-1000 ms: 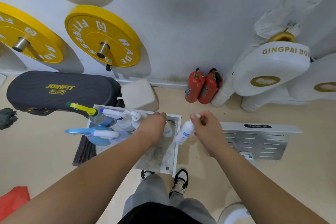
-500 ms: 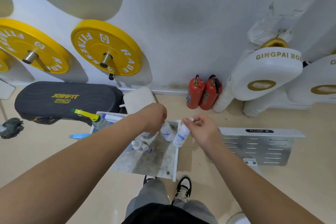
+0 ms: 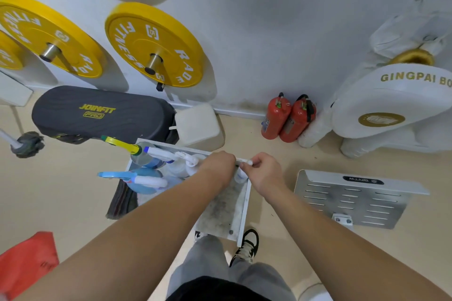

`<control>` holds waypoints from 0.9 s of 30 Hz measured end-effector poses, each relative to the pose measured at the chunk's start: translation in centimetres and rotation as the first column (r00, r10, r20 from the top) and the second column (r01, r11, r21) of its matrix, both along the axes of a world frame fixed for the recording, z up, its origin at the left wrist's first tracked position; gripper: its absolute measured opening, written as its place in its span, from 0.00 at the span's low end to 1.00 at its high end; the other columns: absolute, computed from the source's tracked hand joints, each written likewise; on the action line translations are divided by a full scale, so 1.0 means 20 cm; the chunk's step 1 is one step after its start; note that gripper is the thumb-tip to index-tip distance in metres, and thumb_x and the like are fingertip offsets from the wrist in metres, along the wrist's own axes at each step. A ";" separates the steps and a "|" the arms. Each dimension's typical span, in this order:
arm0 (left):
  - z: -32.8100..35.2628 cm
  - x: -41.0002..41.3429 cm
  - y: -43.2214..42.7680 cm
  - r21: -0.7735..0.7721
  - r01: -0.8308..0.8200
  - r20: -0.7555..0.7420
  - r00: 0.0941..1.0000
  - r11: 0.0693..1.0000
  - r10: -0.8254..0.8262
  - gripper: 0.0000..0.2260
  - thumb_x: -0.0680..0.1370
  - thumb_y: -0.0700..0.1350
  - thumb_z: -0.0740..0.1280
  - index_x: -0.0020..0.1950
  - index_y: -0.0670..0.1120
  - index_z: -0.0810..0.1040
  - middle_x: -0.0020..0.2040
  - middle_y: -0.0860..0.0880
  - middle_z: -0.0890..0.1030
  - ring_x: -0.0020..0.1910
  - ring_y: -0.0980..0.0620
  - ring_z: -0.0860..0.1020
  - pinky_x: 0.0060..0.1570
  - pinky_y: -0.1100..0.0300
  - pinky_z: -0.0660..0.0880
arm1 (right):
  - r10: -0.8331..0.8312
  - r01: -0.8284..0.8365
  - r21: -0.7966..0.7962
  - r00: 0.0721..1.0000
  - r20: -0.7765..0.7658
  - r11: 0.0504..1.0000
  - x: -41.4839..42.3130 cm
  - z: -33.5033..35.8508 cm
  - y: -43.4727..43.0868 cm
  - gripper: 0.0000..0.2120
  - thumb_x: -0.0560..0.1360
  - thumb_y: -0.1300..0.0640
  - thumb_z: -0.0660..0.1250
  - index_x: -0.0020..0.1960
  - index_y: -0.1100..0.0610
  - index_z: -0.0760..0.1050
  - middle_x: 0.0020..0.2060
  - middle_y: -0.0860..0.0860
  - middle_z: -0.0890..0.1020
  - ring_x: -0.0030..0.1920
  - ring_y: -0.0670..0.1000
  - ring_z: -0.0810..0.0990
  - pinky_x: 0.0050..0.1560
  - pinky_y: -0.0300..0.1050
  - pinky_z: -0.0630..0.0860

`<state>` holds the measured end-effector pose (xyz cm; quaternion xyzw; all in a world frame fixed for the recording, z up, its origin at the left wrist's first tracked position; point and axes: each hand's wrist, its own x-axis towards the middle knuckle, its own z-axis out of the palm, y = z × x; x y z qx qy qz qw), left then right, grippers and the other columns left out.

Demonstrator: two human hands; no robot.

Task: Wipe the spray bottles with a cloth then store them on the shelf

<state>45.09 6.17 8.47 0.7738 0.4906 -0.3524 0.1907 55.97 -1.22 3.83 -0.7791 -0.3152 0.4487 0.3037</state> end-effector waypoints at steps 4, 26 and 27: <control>-0.05 -0.03 -0.02 0.008 -0.089 0.057 0.994 0.996 0.088 0.13 0.82 0.36 0.62 0.63 0.42 0.80 0.62 0.45 0.82 0.61 0.45 0.82 0.49 0.55 0.72 | 0.042 -0.041 -0.017 0.999 0.014 0.999 -0.02 -0.05 0.03 0.12 0.77 0.53 0.73 0.46 0.63 0.77 0.34 0.47 0.77 0.35 0.48 0.74 0.30 0.33 0.67; -0.20 -0.27 -0.11 0.037 -0.292 0.488 0.840 0.956 0.237 0.14 0.82 0.36 0.63 0.67 0.42 0.77 0.62 0.41 0.81 0.61 0.41 0.79 0.60 0.51 0.75 | 0.326 -0.326 -0.011 0.944 0.038 0.945 -0.11 -0.08 0.00 0.11 0.82 0.57 0.65 0.58 0.49 0.85 0.43 0.47 0.83 0.44 0.48 0.78 0.40 0.22 0.68; -0.19 -0.27 -0.11 0.033 -0.271 0.470 0.854 0.962 0.224 0.15 0.82 0.36 0.64 0.69 0.42 0.76 0.63 0.42 0.81 0.61 0.42 0.79 0.61 0.52 0.76 | 0.316 -0.316 -0.016 0.948 0.034 0.949 -0.11 -0.08 0.00 0.11 0.82 0.57 0.66 0.59 0.50 0.85 0.44 0.48 0.82 0.46 0.50 0.78 0.40 0.22 0.68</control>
